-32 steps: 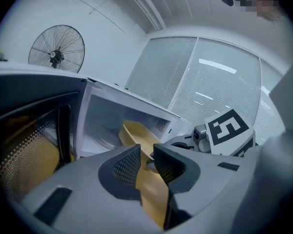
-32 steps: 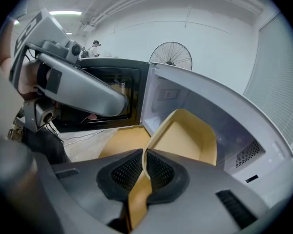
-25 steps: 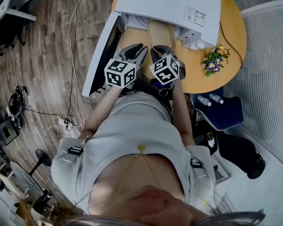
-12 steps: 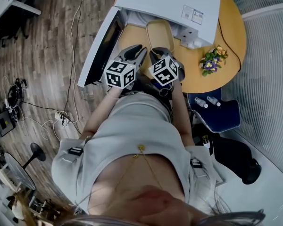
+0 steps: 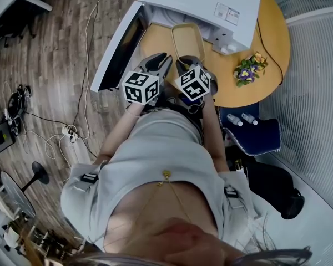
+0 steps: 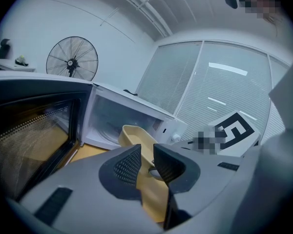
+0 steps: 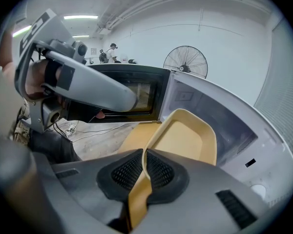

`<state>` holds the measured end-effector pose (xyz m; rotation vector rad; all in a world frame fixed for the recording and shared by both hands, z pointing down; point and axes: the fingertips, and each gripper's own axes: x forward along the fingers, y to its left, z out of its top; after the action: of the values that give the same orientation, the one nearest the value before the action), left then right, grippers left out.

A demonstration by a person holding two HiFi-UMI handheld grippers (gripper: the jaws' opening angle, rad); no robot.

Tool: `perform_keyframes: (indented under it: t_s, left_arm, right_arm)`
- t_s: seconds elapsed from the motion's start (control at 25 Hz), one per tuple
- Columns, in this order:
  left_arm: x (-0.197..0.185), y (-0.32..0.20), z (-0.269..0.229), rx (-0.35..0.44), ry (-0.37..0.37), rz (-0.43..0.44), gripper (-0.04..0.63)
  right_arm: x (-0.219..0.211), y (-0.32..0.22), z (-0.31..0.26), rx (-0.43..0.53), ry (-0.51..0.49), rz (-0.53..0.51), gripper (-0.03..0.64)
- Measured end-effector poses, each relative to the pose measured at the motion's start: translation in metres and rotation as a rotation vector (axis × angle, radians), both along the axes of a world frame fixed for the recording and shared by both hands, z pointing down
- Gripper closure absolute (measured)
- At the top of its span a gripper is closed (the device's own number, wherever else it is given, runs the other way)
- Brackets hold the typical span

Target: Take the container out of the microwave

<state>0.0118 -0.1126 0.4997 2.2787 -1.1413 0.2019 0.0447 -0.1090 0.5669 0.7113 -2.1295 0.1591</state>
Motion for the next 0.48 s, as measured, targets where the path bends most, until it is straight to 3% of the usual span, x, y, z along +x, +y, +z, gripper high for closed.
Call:
perform_keyframes:
  t_s: [0.48]
  left_arm:
    - [0.014,0.027,0.005,-0.006,-0.012,0.009,0.511]
  right_arm:
    - [0.019,0.024,-0.006,0.004,-0.008,-0.012,0.583]
